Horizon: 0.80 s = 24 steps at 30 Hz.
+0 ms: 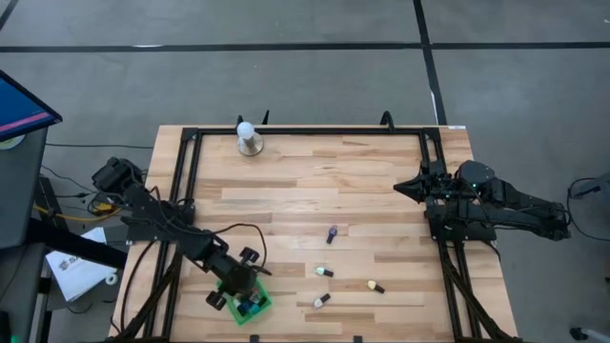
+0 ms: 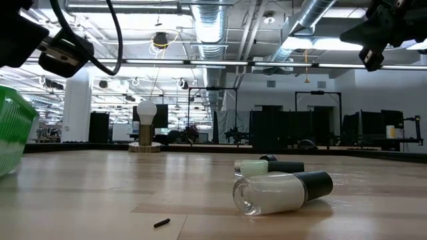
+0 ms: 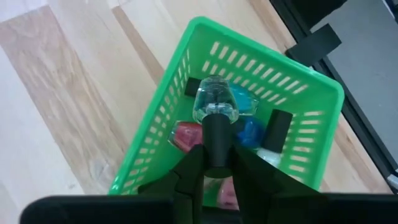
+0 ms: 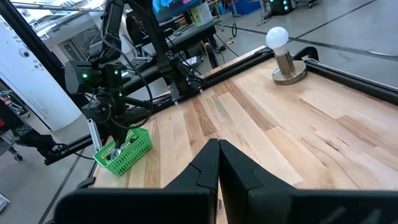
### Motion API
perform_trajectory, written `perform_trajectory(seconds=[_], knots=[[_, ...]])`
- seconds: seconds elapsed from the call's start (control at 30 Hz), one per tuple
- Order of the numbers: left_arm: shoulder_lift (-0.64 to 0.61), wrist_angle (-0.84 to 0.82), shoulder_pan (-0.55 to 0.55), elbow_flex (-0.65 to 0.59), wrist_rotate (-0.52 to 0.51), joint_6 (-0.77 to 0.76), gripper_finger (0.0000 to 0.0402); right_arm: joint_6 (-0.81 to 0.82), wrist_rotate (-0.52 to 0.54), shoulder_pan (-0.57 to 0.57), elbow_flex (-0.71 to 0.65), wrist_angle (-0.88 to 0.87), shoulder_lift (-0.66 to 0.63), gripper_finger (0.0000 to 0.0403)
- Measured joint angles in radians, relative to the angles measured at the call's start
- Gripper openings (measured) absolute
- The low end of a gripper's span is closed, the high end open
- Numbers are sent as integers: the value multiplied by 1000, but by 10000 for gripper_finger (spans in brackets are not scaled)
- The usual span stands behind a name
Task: Pick & Place Nail Polish
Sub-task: Put the black and transparent nail polish into the green basket
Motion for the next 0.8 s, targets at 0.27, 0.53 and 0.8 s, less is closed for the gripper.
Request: perform_trajectory(seconds=[0.27, 0.53, 0.8], knots=[[54, 14, 2, 0, 3, 0, 58, 0, 0, 0, 0, -3, 0, 0], [78, 23, 2, 0, 3, 0, 67, 0, 0, 0, 0, -3, 0, 0], [78, 29, 20, 0, 1, -44, 82, 0, 0, 0, 0, -3, 0, 0]])
